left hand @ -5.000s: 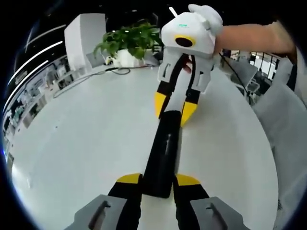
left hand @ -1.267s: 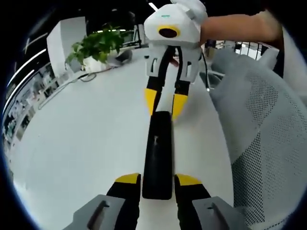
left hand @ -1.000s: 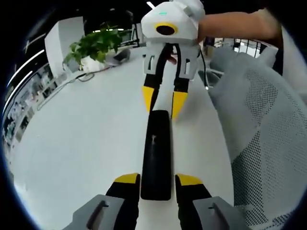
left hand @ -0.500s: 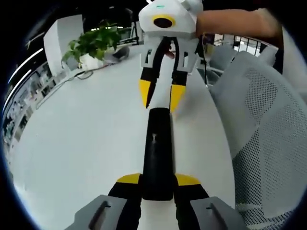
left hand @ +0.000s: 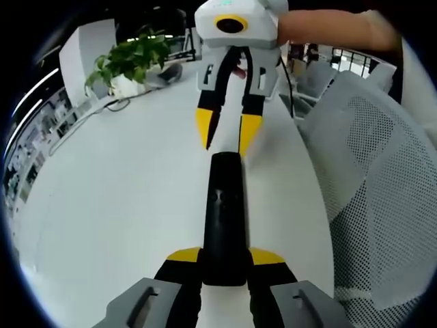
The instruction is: Press the specified remote control buttons in sequence, fully releasing each button before pressing the next.
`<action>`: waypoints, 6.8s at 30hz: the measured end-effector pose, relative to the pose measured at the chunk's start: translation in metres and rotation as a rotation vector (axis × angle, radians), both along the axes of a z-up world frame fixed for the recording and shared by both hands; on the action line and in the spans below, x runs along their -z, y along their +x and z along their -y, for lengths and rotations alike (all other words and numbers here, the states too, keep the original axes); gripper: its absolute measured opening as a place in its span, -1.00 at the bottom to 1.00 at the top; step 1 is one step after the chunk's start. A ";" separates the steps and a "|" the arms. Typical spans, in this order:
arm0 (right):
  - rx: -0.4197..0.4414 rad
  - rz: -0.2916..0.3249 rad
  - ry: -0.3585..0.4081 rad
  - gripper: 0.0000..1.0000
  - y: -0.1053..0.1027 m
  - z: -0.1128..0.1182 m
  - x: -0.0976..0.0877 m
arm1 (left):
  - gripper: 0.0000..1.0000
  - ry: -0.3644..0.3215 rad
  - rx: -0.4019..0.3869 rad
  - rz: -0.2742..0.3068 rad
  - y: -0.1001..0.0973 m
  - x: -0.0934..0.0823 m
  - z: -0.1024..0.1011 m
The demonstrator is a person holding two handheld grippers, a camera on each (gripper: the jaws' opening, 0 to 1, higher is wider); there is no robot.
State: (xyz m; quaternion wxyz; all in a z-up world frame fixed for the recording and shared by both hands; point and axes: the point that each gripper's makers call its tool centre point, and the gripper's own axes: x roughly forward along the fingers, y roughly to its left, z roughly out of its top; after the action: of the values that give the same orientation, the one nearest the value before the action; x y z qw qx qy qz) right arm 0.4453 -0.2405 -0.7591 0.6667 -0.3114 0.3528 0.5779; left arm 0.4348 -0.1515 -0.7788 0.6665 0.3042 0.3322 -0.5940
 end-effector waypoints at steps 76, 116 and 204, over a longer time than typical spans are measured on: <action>-0.271 -0.005 -0.310 -1.00 -0.009 0.005 0.006 | -0.50 0.015 0.047 -0.003 0.001 0.001 0.001; -0.289 -0.030 -0.359 -1.00 -0.007 0.003 0.013 | -0.50 0.018 0.053 -0.005 0.002 0.000 -0.001; -0.319 -0.045 -0.352 -1.00 -0.008 -0.009 0.011 | -0.50 0.021 0.062 -0.005 0.002 0.000 0.000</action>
State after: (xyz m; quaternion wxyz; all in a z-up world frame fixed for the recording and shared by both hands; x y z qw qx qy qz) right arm 0.4378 -0.2320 -0.7697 0.4942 -0.4619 0.4093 0.6123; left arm 0.4369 -0.1512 -0.7789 0.6437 0.3196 0.3305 -0.6118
